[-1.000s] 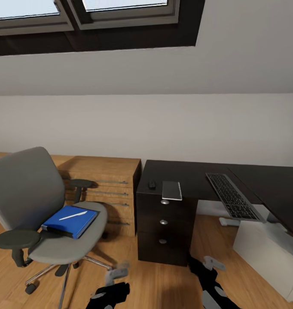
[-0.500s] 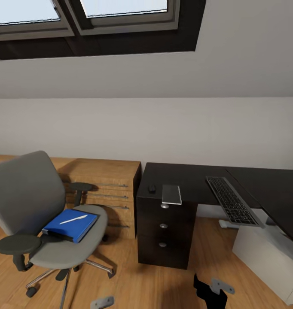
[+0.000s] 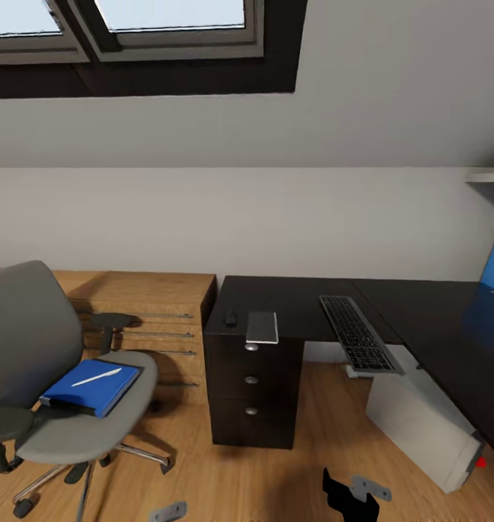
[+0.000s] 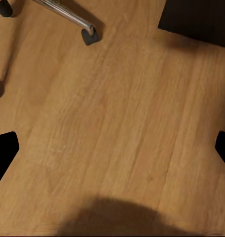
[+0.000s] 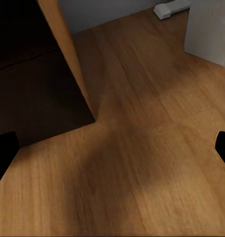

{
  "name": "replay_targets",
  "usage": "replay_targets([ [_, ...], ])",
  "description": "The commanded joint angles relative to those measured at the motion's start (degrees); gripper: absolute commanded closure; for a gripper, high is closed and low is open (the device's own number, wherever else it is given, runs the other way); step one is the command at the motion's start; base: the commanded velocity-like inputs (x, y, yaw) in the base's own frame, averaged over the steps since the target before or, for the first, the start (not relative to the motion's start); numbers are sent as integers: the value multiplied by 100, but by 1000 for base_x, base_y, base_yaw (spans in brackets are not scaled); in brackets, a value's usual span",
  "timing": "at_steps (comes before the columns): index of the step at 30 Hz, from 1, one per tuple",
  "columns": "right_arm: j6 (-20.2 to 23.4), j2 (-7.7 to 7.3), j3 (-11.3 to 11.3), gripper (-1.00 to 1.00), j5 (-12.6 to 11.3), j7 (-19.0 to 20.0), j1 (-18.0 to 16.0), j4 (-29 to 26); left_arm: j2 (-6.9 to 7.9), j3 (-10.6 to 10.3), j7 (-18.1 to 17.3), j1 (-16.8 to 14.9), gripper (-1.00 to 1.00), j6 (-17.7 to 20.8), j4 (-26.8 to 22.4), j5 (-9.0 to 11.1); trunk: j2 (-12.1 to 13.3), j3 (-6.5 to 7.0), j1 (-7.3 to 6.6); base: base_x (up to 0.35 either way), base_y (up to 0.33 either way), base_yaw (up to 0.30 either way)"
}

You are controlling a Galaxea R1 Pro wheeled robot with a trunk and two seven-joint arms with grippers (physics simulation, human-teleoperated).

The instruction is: In the bedroom, organize the workspace by keeping the computer under the desk, ensuring the monitor is on the desk, placing the keyboard on the desk next to the monitor, placing the mouse on the desk next to the keyboard, moving the folder from the swivel chair onto the desk next to the mouse, stacking the notebook on top of the folder with the pen on top of the notebook, and positioning the swivel chair next to the desk.

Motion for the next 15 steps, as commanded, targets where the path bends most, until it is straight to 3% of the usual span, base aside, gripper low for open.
replay_targets([
  [1, -8, -2, 55, -100, -21, -43, -3, -4, 5, -45, 47, -7, -100, -34, 67, 45, -3, -7, -2, -91, -298, -66],
  [6, -8, 0, 61, -100, 160, -43, -3, 40, 6, -34, 46, -7, -100, -61, 109, 37, 37, 11, -23, -31, -112, -11],
  [11, 5, -25, -18, -100, 96, -72, -6, -22, 9, -13, 47, -7, -100, -90, 94, 38, 237, 101, -133, -1, -5, 0],
  [14, 11, -111, -227, -100, 14, -79, -14, -199, 16, -6, 47, -7, -100, -92, 94, 38, 358, 154, -199, 0, 0, 0],
  [15, 12, -158, -431, -100, -72, -71, -17, -354, 20, -3, 47, -7, -100, -92, 94, 39, 398, 172, -221, 0, 0, 0],
])
